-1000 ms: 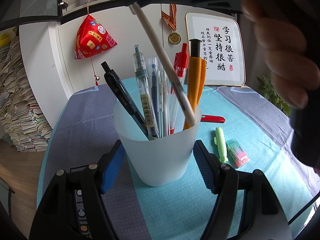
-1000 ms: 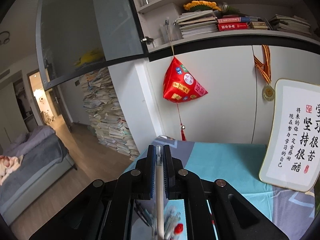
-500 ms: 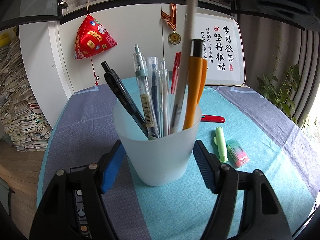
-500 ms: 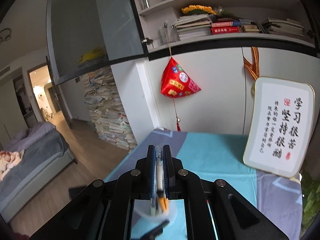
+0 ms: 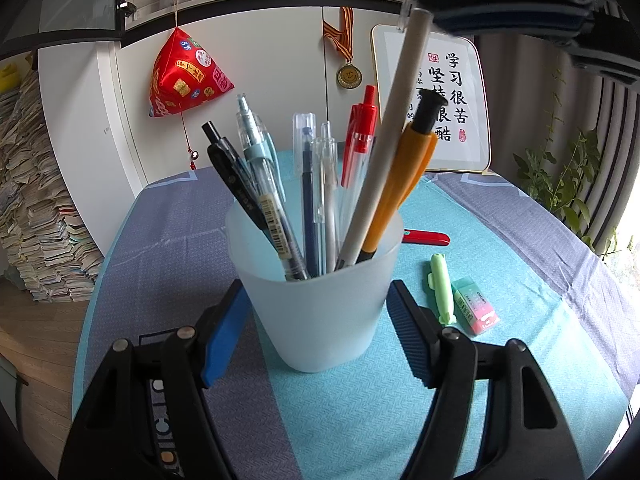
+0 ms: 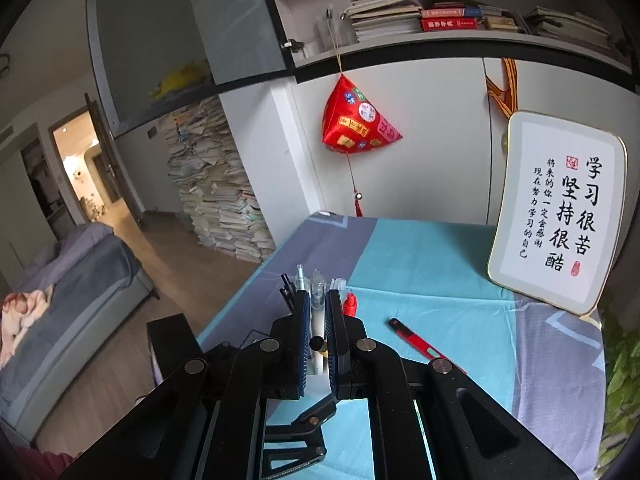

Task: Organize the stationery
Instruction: 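Carry the white pen with the right tool and drop it into the cup, then withdraw the right tool from the cup toward the pink eraser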

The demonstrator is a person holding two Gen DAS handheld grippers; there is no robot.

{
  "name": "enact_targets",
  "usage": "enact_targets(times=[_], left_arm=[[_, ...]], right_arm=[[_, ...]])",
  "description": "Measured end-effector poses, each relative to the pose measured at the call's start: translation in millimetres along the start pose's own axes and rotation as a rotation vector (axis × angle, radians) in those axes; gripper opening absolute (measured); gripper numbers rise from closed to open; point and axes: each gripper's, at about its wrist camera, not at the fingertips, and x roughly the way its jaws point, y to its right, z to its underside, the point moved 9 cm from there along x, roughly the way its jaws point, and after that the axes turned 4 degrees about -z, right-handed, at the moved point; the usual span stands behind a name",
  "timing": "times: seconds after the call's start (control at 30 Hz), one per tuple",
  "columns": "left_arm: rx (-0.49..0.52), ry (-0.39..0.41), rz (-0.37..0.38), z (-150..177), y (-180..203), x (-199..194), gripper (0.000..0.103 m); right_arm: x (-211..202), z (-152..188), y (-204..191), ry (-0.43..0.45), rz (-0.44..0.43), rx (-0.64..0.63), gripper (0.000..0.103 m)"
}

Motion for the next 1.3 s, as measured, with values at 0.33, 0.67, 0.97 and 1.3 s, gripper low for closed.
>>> enact_targets(times=[0.33,0.67,0.97,1.3], left_arm=[[0.0,-0.003,-0.001,-2,-1,2,0.069],[-0.001,-0.003,-0.001,-3,-2,2,0.069],[-0.001,-0.004,0.0,-3,-2,2,0.069],[0.0,-0.004,0.0,-3,-2,2,0.069]], right_arm=[[-23,3,21,0.007,0.027,0.051,0.006],[0,40,52,-0.171,0.119,0.091,0.006],[24,109,99,-0.375,0.208,0.237,0.016],[24,144,91,-0.392,0.236,0.183,0.042]])
